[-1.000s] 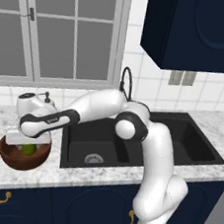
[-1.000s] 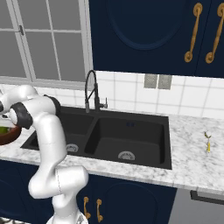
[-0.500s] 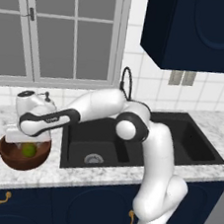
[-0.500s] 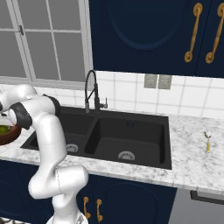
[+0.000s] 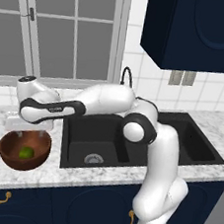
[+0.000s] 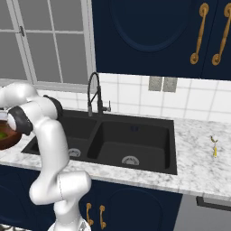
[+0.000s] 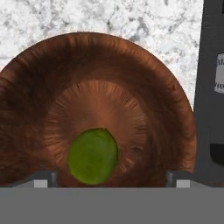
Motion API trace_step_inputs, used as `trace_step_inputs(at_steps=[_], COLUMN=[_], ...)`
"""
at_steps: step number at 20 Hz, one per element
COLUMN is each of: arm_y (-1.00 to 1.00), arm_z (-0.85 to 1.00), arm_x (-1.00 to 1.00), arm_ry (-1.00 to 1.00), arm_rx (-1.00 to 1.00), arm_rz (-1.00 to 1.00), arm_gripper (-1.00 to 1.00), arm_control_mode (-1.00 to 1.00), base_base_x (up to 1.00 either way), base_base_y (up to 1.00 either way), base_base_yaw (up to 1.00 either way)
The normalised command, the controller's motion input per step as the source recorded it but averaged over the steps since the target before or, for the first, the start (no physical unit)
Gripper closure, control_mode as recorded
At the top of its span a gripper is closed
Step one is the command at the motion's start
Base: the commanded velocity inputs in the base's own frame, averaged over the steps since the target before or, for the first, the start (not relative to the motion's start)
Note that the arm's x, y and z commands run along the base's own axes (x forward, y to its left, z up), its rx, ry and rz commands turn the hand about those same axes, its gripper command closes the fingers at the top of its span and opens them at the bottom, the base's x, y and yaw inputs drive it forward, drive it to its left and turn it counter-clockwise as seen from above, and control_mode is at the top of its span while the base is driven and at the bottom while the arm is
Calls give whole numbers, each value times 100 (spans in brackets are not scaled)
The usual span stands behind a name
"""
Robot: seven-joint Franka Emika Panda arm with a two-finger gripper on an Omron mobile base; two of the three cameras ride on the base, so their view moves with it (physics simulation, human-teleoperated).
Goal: Pick the lime from the sink and place it in the bowl. Then pick the bowl and place it in the microwave. Then close the microwave door and press the start button.
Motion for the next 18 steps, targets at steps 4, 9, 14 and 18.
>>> trace_step_inputs(at_steps=[4,9,14,18], arm_y=[-75,-70,-12,0], arm_z=[4,-5,-29,-19], arm_x=[-17,0,21,36], arm_ry=[-3,-3,0,0], arm_rx=[15,15,5,0], arm_rz=[0,1,1,0], arm_gripper=[-100,-100,-100,-100], arm_control_mode=[-100,-100,-100,-100], base_base_x=[0,0,0,0], base_base_y=[0,0,0,0], base_base_yaw=[0,0,0,0])
